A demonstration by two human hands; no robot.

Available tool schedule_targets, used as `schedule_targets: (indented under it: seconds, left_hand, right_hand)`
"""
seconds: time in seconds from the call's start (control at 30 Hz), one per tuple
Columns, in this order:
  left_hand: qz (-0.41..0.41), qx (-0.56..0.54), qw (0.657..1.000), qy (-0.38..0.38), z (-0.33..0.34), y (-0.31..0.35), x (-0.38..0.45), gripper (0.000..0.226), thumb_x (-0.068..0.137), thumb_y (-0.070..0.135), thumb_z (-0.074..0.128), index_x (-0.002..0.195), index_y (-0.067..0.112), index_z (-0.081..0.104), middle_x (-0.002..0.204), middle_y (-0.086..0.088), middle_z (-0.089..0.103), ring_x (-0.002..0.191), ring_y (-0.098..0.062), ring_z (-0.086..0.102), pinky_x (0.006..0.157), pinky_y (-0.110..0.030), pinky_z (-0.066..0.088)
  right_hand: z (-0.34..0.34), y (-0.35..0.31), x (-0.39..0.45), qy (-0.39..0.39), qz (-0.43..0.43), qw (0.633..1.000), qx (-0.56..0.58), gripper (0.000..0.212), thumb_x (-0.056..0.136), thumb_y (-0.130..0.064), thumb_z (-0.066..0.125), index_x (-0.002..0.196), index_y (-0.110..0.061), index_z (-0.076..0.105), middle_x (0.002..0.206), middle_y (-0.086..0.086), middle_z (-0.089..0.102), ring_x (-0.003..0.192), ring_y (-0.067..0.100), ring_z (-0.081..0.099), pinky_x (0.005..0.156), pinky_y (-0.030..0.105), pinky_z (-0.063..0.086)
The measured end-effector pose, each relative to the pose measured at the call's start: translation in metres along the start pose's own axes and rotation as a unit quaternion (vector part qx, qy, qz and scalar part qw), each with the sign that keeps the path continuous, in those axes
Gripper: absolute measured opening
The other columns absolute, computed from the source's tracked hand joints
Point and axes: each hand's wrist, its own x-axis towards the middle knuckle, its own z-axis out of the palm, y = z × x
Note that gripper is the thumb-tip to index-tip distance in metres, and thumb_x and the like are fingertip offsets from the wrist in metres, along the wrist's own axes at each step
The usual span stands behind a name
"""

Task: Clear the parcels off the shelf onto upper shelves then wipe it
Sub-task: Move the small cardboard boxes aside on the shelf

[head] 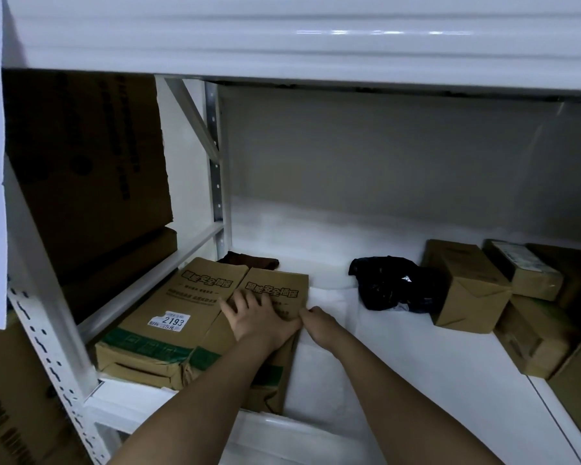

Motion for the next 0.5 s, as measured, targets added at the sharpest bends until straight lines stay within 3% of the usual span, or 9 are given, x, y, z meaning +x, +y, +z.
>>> schedule_targets:
  seconds: [0.17, 0.37, 0.5]
  left_hand:
    - [0.011, 0.021, 1.000, -0.019, 0.0006, -0.0039, 0.0027, 0.098, 0.076, 0.084, 0.013, 0.152, 0.023, 0.015, 0.159, -0.011, 0.008, 0.145, -0.036, -0.008, 0.109, -0.063, -0.013]
    - [0.033, 0.048, 0.998, -0.030, -0.0035, -0.0063, 0.0053, 0.093, 0.076, 0.085, 0.014, 0.152, 0.031, 0.012, 0.159, -0.010, 0.008, 0.145, -0.038, -0.004, 0.109, -0.064, -0.011]
    - [0.040, 0.046, 0.997, -0.046, -0.0010, -0.0057, 0.0055, 0.087, 0.079, 0.083, 0.014, 0.152, 0.035, 0.008, 0.160, -0.011, 0.002, 0.146, -0.036, -0.005, 0.110, -0.064, -0.009]
  right_hand:
    - [0.0007, -0.0020, 0.0008, 0.001, -0.022, 1.000, -0.022, 0.033, 0.099, -0.037, 0.026, 0.103, -0.014, 0.049, 0.116, 0.012, 0.057, 0.098, 0.022, 0.051, 0.083, 0.033, 0.038]
    - [-0.0025, -0.0020, -0.0014, 0.006, -0.039, 0.997, -0.065, 0.044, 0.103, -0.026, 0.024, 0.123, 0.000, 0.053, 0.128, 0.018, 0.054, 0.102, 0.022, 0.048, 0.083, 0.030, 0.034]
    - [-0.0036, 0.0007, 0.0027, -0.004, -0.045, 0.997, -0.058, 0.041, 0.103, -0.027, 0.031, 0.127, -0.002, 0.053, 0.129, 0.018, 0.054, 0.095, 0.015, 0.038, 0.081, 0.024, 0.029]
